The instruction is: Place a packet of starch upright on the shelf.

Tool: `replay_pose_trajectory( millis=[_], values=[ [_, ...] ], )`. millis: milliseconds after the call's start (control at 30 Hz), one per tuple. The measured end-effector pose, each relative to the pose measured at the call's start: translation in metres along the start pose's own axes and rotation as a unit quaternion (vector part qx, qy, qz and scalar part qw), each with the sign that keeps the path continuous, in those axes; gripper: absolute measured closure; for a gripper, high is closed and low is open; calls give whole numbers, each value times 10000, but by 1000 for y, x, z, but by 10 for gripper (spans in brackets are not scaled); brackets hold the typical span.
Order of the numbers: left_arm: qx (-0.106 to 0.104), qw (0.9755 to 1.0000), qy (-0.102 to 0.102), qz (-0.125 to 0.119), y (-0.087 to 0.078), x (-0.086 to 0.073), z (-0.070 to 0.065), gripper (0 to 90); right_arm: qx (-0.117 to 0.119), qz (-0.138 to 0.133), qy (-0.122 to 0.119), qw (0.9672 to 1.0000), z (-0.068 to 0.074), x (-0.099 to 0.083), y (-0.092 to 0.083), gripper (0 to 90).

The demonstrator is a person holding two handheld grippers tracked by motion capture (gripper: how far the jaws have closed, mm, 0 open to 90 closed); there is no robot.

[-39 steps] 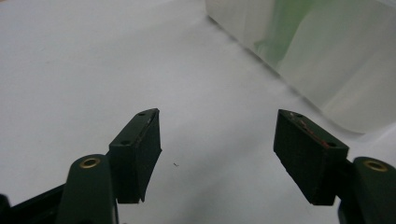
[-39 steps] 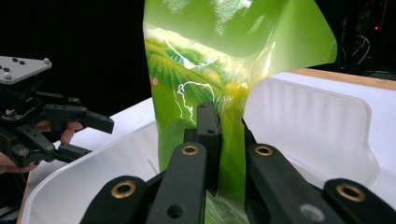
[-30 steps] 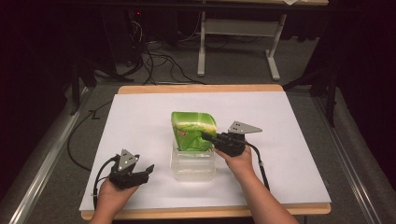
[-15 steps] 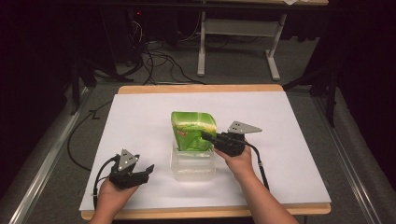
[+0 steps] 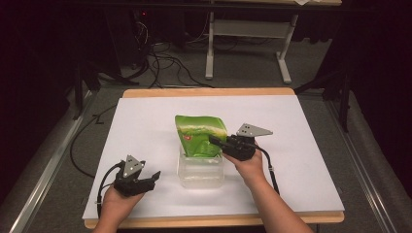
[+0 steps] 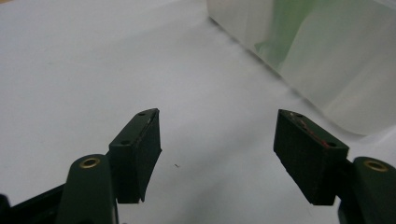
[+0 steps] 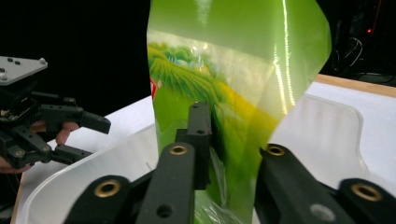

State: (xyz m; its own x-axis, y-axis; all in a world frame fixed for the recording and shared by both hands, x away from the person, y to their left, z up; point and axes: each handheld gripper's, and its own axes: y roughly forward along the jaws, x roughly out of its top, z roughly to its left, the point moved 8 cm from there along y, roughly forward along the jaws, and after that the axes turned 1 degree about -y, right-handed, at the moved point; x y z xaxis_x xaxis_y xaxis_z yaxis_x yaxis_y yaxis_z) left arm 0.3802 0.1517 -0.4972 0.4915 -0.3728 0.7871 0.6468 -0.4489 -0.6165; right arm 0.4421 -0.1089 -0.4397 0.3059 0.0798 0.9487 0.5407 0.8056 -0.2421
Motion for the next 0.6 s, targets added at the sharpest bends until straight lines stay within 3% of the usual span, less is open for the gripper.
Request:
replay_pose_trajectory(
  millis=[133,333,600],
  values=[
    [2,10000,-25,-22,0,0,0,324,-88,66,-32,9999,0,1,0,607],
    [-4,10000,-59,-45,-1,1,1,324,-188,112,-110,9997,3,4,-2,422],
    [-6,10000,-27,-34,-1,1,1,323,-480,367,-246,9979,7,-1,-16,345]
  ],
)
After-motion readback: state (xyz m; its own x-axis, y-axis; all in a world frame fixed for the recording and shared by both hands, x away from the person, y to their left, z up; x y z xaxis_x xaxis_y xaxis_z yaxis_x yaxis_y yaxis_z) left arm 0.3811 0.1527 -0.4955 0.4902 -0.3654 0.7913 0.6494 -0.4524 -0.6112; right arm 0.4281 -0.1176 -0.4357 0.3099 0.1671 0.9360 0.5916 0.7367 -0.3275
